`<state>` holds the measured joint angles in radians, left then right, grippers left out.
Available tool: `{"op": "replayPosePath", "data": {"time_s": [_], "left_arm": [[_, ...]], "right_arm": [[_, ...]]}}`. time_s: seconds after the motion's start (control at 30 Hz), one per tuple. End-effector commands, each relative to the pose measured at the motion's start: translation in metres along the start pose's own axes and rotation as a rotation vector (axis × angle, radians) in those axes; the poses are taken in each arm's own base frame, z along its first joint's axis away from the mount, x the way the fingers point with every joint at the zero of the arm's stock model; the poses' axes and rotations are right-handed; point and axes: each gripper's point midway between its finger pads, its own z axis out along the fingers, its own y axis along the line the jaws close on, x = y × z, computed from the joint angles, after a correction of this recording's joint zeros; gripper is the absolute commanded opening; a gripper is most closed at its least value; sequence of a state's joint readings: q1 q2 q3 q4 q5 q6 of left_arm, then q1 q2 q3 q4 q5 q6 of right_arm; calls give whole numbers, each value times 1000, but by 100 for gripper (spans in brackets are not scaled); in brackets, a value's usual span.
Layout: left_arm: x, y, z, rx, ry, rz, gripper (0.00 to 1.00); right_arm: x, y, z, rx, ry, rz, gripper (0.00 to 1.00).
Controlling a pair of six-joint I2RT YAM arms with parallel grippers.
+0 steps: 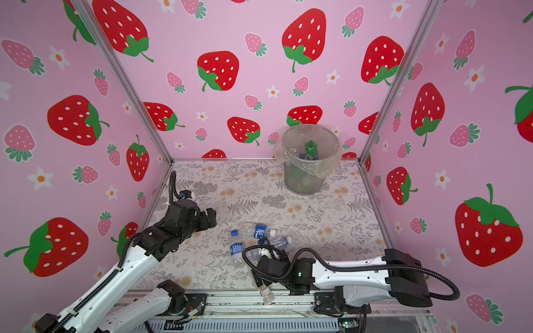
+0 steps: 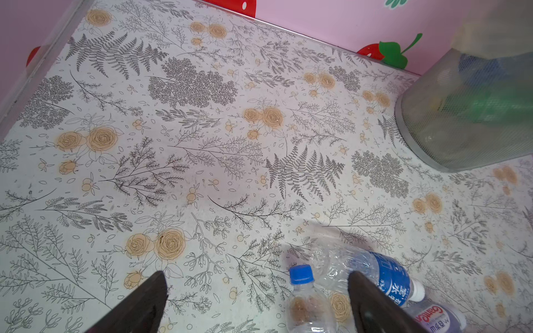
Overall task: Throw the plastic bottles in the bin
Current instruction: Pick up the plastic bottle from the bottom-center of the table.
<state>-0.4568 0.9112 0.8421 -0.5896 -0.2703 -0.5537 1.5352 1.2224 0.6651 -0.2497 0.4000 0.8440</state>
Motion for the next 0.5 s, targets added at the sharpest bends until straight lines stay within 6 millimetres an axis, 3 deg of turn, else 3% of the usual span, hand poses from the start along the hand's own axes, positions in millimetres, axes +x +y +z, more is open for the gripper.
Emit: {"op": "replayPosePath", "data": {"time_s": [0.0,0.13,0.47], "left_arm": [[4,5,2,-17,17,-10,99],[4,1,6,-4,24,-16,99],[13,1,11,-5,61,-9,99]], "right_arm": [[0,10,1,-13,-7,31,99],[7,15,7,-2,14,14,100],[24,18,23,9,70,-15,91]]}}
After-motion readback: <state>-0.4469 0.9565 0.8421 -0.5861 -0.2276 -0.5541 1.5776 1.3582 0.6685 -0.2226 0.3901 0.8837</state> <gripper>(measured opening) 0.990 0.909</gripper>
